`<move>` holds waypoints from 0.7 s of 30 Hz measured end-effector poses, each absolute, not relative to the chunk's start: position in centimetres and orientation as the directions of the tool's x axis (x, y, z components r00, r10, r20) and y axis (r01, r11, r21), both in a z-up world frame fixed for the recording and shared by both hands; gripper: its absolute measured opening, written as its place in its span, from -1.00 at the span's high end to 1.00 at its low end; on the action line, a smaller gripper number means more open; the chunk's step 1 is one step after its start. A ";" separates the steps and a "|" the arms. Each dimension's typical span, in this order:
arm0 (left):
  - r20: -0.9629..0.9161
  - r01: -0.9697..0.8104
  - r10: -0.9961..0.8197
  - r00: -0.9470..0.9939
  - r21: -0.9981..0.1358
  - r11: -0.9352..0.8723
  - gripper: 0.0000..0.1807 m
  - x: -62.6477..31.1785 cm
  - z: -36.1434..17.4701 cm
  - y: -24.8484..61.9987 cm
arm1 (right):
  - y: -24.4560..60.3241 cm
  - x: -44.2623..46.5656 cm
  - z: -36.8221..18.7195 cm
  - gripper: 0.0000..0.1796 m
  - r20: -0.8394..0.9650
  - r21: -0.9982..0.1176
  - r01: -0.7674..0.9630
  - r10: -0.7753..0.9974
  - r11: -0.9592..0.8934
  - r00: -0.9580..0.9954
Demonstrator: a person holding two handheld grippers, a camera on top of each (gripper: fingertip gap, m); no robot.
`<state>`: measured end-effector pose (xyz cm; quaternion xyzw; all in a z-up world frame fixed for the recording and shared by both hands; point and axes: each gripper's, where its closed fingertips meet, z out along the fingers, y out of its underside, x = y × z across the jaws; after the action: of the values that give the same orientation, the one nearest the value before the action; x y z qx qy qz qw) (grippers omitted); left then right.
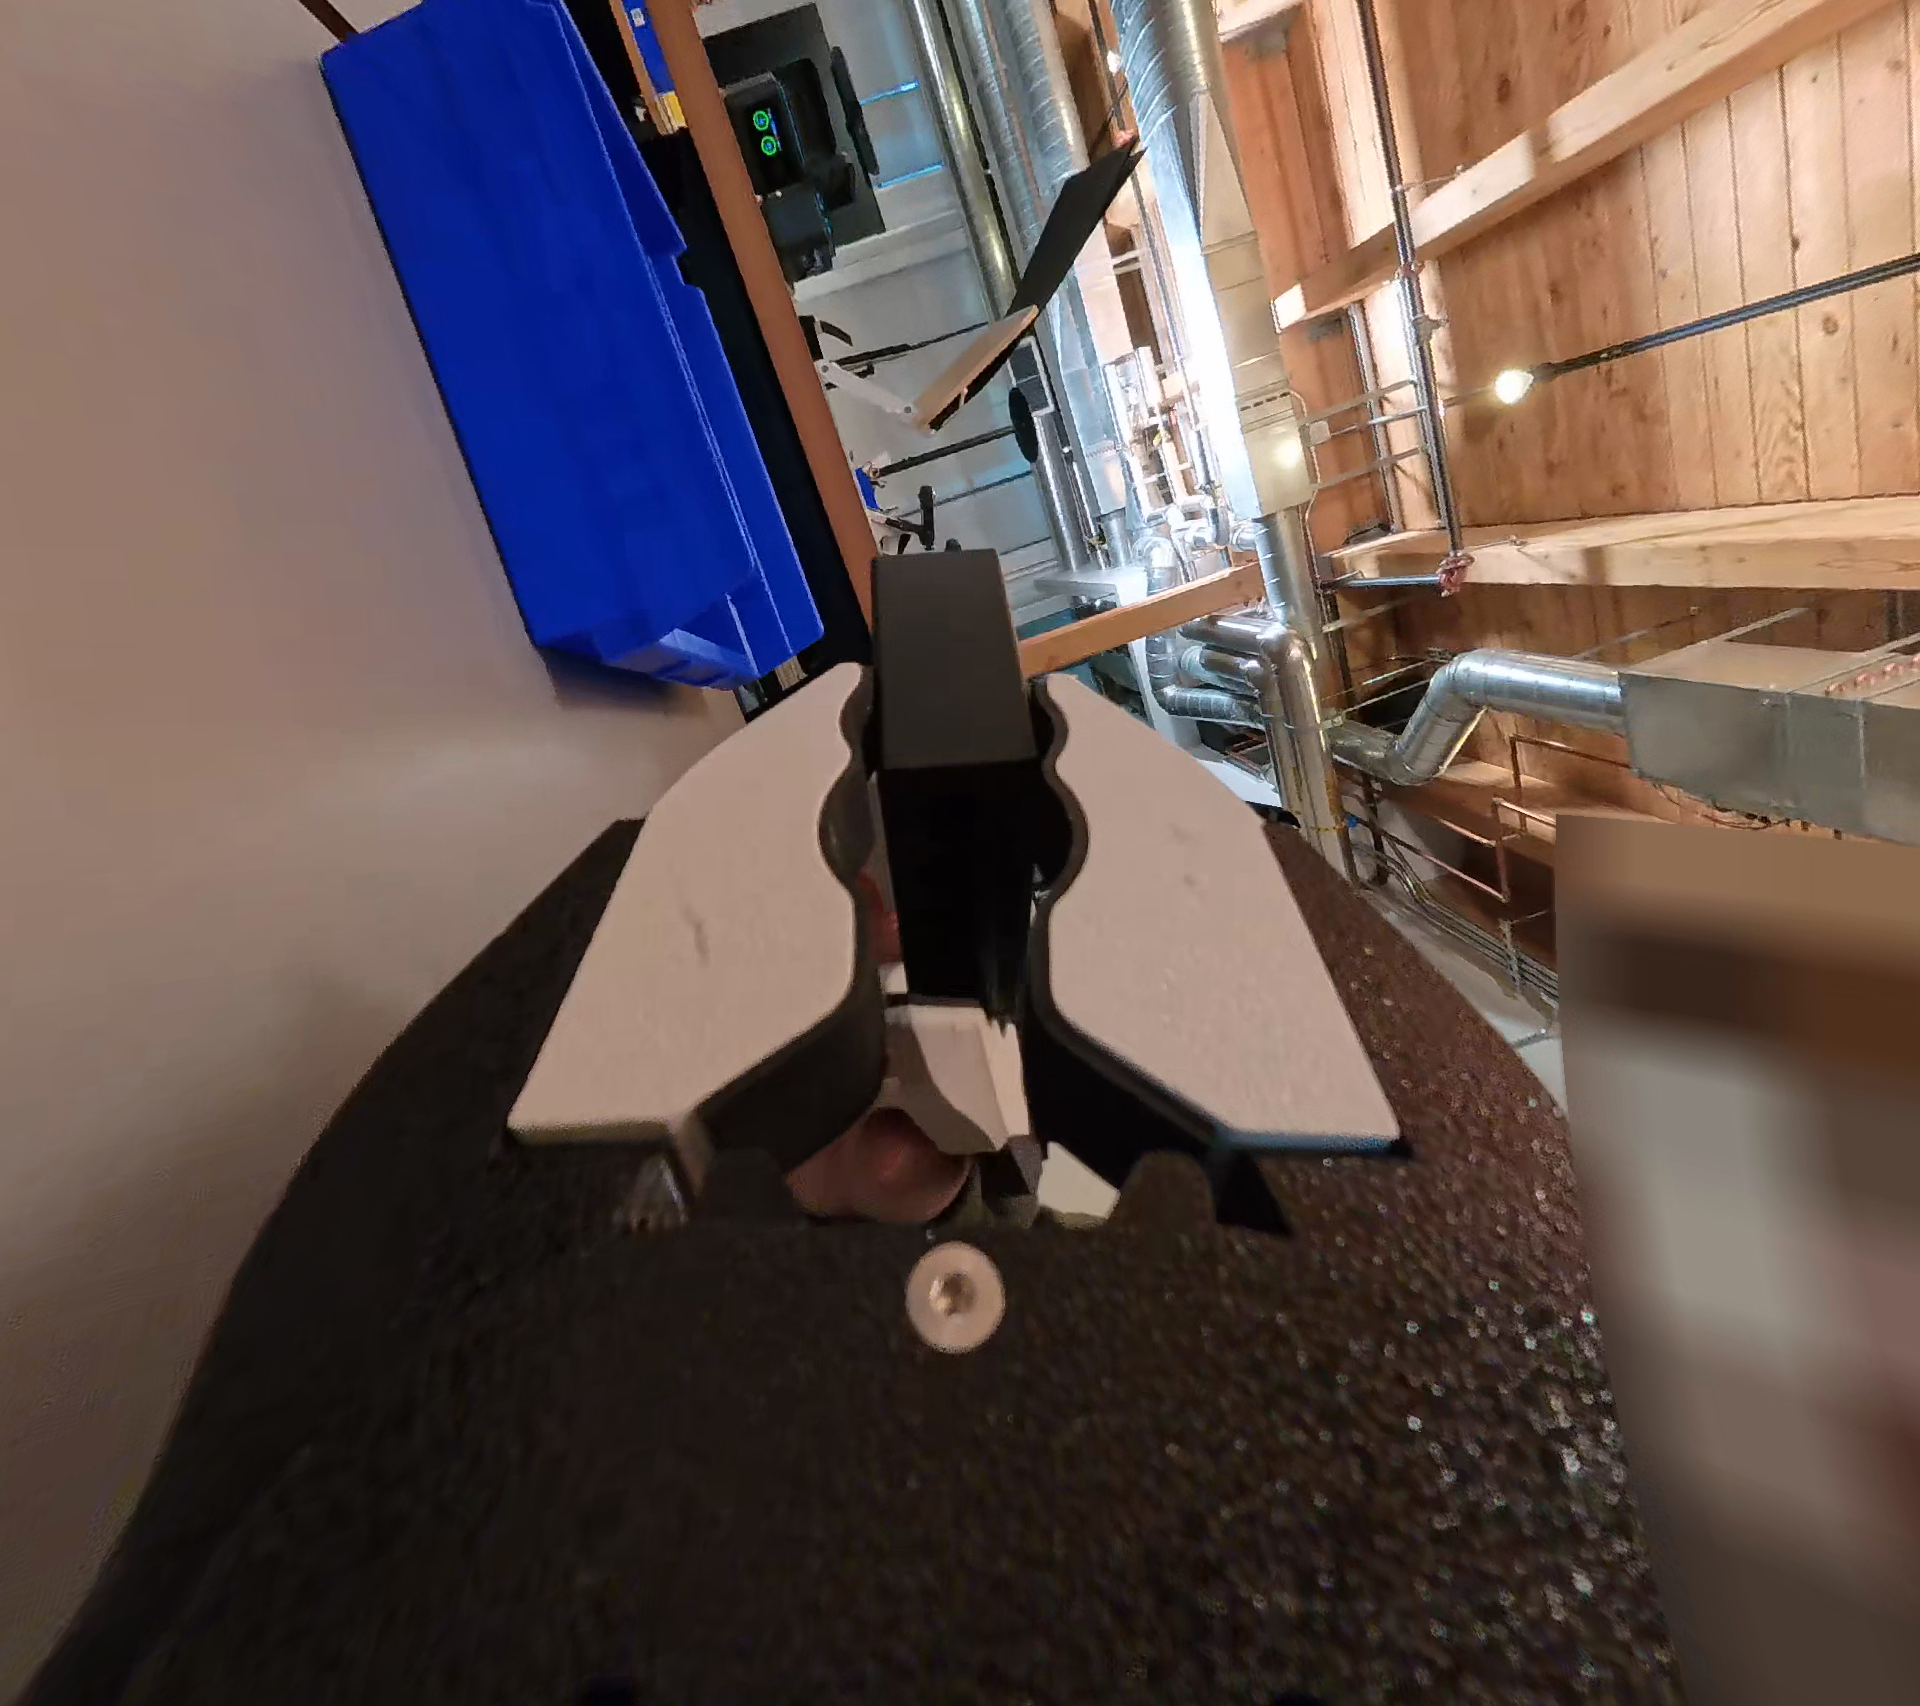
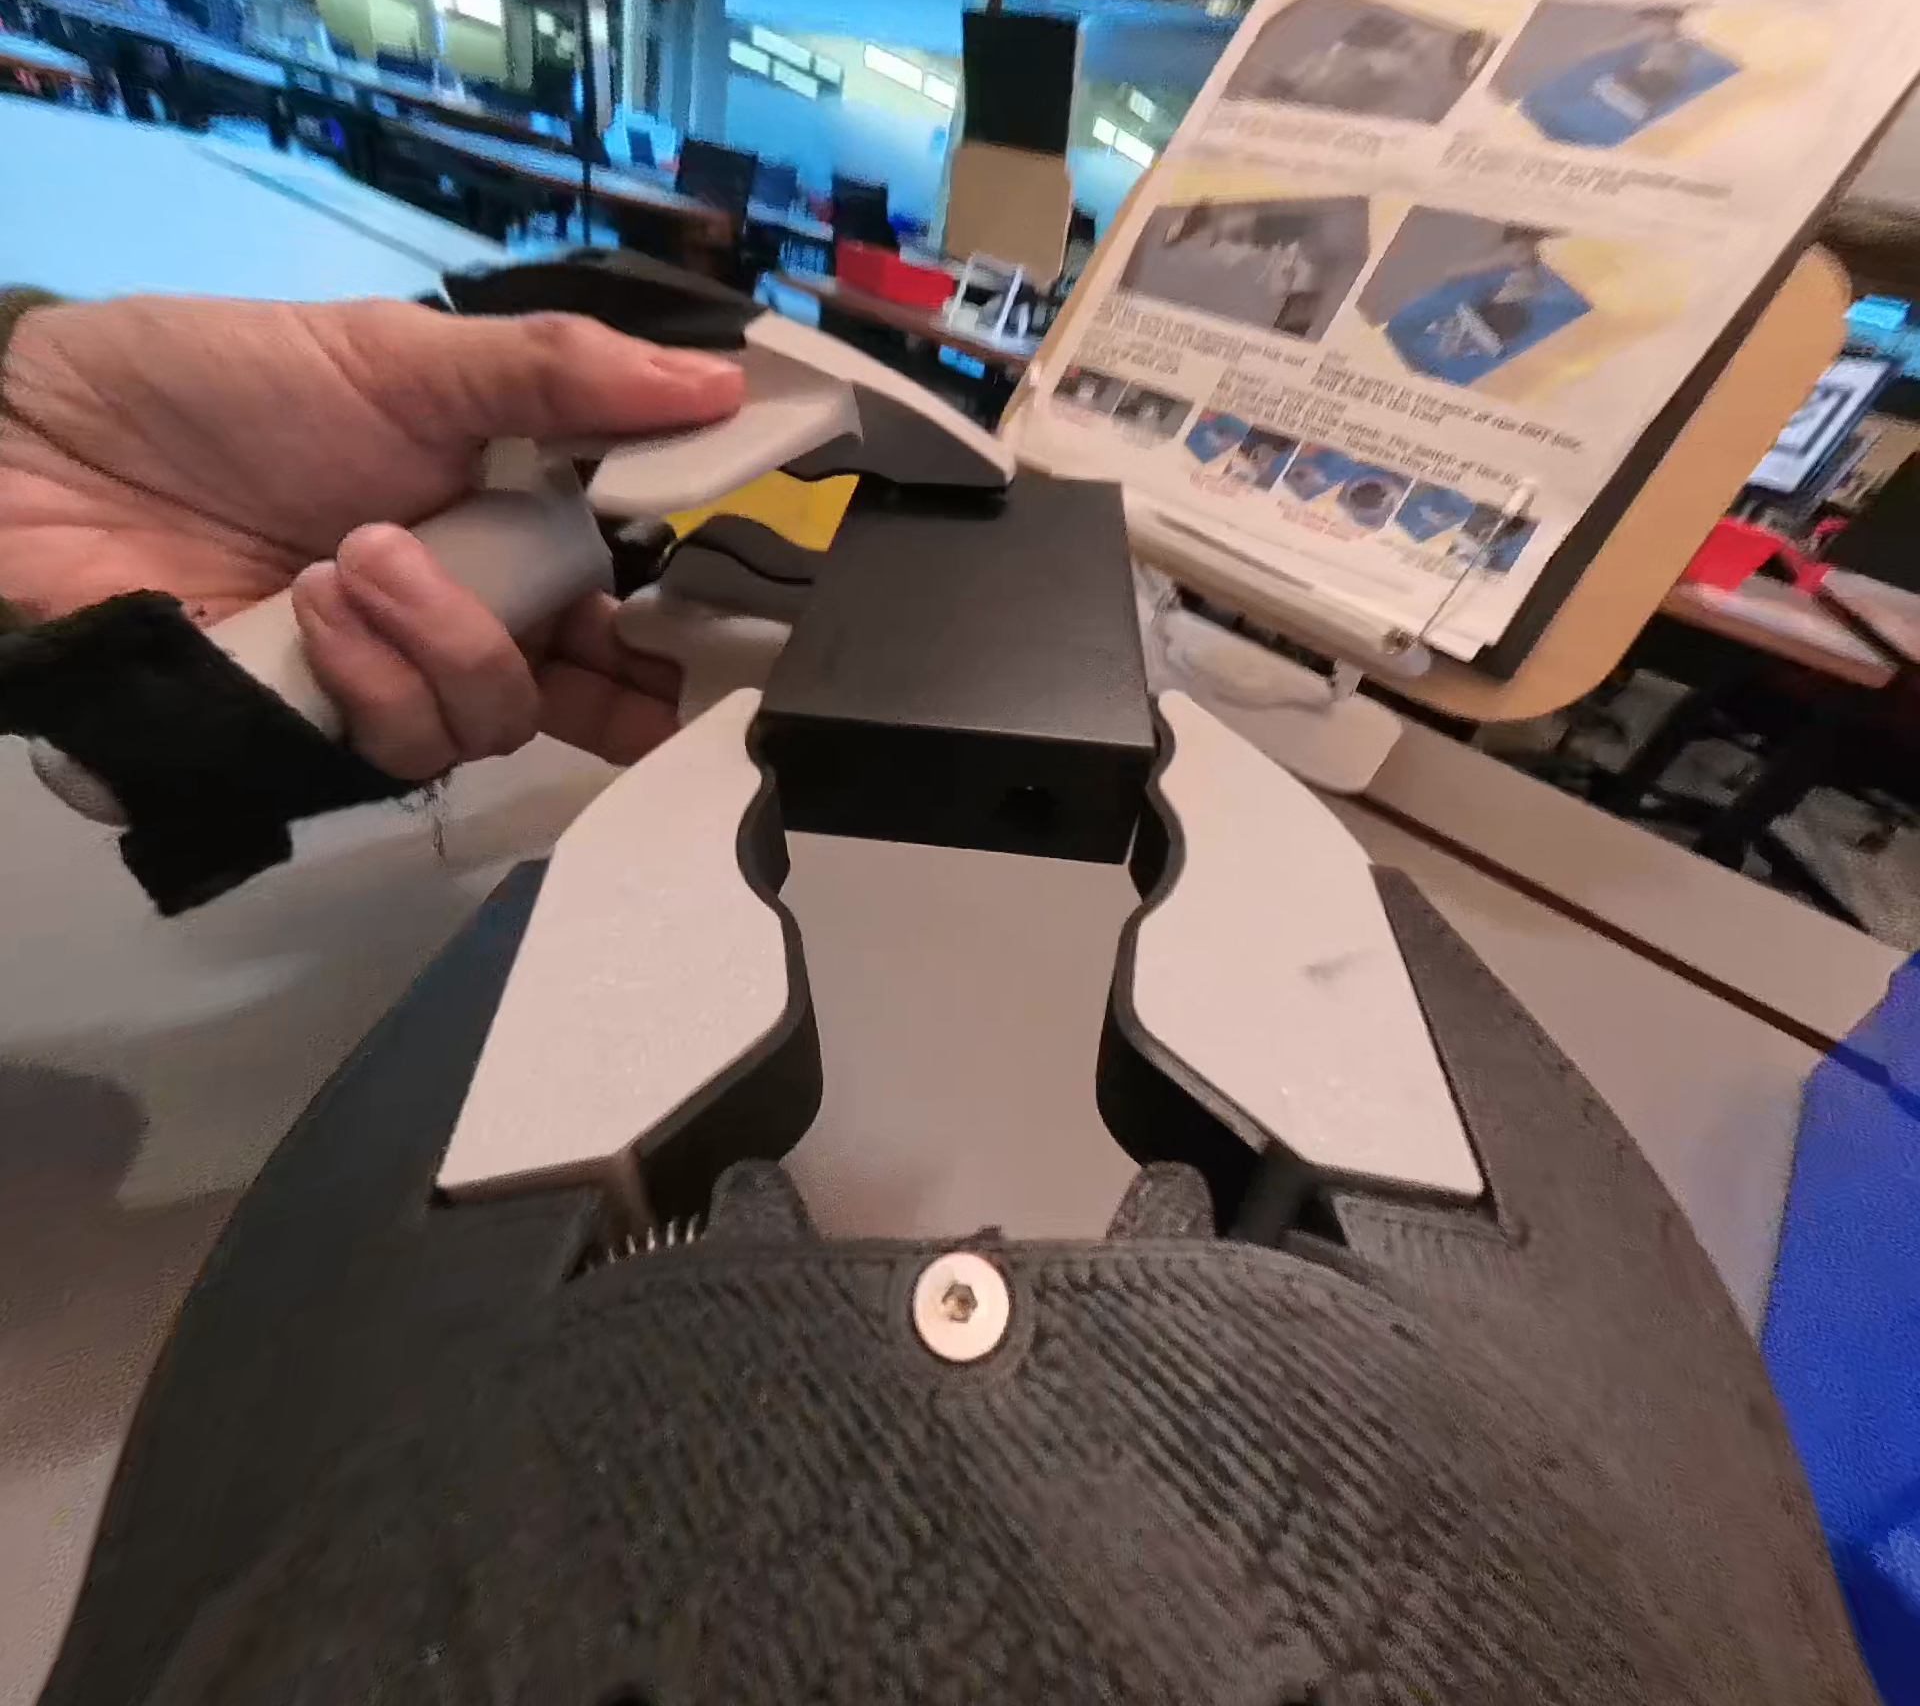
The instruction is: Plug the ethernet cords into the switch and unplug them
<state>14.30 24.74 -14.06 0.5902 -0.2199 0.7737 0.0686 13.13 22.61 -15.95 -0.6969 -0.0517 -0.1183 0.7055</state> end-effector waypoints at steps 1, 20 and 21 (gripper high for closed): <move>0.943 -0.366 -0.154 -0.295 -0.260 -0.893 0.71 14.3 -13.9 24.6 | 22.4 13.1 -15.6 0.29 0.232 -0.971 0.237 -0.104 0.037 0.967; 0.906 -0.342 -0.331 -0.264 -0.409 -0.846 0.63 15.5 -15.0 24.5 | 21.8 14.8 -16.5 0.30 0.039 -0.991 0.049 -0.081 0.122 0.996; 0.898 -0.327 -0.355 -0.259 -0.427 -0.843 0.58 15.5 -15.0 24.9 | 21.7 14.9 -16.6 0.30 0.038 -0.991 0.047 -0.073 0.124 0.997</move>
<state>15.47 24.86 -15.00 0.6087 -0.2801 0.7422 -0.0092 14.87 21.71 -16.60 -0.6607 0.0098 -0.0399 0.7495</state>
